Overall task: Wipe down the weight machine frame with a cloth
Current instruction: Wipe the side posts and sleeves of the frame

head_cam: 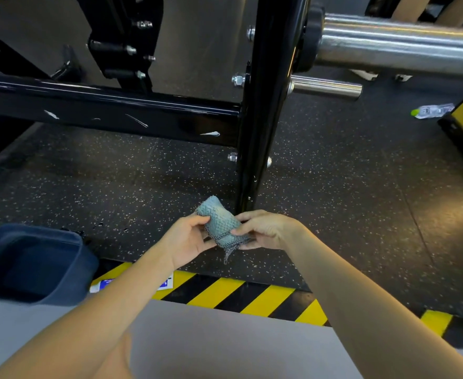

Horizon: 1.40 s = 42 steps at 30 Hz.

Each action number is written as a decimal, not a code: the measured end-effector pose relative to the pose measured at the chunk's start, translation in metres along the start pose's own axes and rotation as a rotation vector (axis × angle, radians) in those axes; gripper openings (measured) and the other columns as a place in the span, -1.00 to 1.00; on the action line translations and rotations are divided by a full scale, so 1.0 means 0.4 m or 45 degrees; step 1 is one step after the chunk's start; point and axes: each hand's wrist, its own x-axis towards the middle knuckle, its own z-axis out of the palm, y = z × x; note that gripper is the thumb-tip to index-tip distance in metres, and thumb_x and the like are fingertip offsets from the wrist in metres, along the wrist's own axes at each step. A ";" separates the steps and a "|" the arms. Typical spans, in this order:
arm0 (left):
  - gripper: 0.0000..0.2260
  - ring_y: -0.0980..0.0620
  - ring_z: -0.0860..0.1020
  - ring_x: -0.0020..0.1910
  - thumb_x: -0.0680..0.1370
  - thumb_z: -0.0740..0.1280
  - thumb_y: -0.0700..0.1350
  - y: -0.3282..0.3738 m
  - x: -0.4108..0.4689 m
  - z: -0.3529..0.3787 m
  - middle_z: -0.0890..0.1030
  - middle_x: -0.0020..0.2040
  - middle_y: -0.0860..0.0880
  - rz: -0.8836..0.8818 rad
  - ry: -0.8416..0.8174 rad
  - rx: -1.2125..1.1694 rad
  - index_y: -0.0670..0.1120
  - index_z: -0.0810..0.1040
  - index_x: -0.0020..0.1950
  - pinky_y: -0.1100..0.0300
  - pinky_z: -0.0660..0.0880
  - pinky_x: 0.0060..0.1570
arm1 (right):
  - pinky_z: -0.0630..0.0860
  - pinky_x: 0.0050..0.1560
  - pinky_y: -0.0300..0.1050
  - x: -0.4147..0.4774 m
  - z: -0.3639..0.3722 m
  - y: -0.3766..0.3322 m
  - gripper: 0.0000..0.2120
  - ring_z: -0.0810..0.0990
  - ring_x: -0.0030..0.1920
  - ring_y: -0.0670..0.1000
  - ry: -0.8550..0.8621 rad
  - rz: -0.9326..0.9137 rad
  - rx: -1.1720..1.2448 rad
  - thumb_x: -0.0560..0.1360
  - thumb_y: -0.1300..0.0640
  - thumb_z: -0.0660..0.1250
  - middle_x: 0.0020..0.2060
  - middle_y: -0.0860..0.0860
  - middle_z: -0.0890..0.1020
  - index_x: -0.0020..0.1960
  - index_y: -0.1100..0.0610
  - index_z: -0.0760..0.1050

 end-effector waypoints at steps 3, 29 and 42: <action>-0.62 -0.13 0.51 0.19 0.54 0.11 -0.38 -0.002 -0.004 -0.018 0.48 0.30 -0.21 -0.005 0.037 0.087 -0.15 0.38 0.33 -0.13 0.51 0.13 | 0.55 0.14 0.03 0.014 0.008 -0.001 -0.65 0.55 0.19 0.12 0.259 -0.094 0.057 0.44 0.48 0.28 0.15 0.17 0.61 0.17 0.23 0.58; -0.86 0.02 0.46 -0.31 0.46 0.44 -0.23 0.059 -0.026 0.198 0.55 -0.29 -0.05 2.365 1.001 1.595 -0.16 0.55 -0.02 0.08 0.38 -0.13 | 0.54 0.15 0.01 -0.075 -0.094 -0.047 -0.83 0.65 0.03 0.10 0.752 -0.422 0.236 0.58 0.22 0.21 -0.18 0.10 0.66 0.09 0.15 0.54; -0.89 -0.07 0.51 -0.14 0.55 0.37 -0.26 0.025 0.088 0.211 0.49 -0.01 -0.12 2.584 0.564 1.913 -0.21 0.59 0.07 0.10 0.52 -0.23 | 0.57 -0.02 -0.11 -0.025 -0.082 -0.056 -0.72 0.63 -0.06 0.03 0.726 -0.379 0.325 0.51 0.29 0.17 -0.18 0.07 0.64 0.11 0.14 0.59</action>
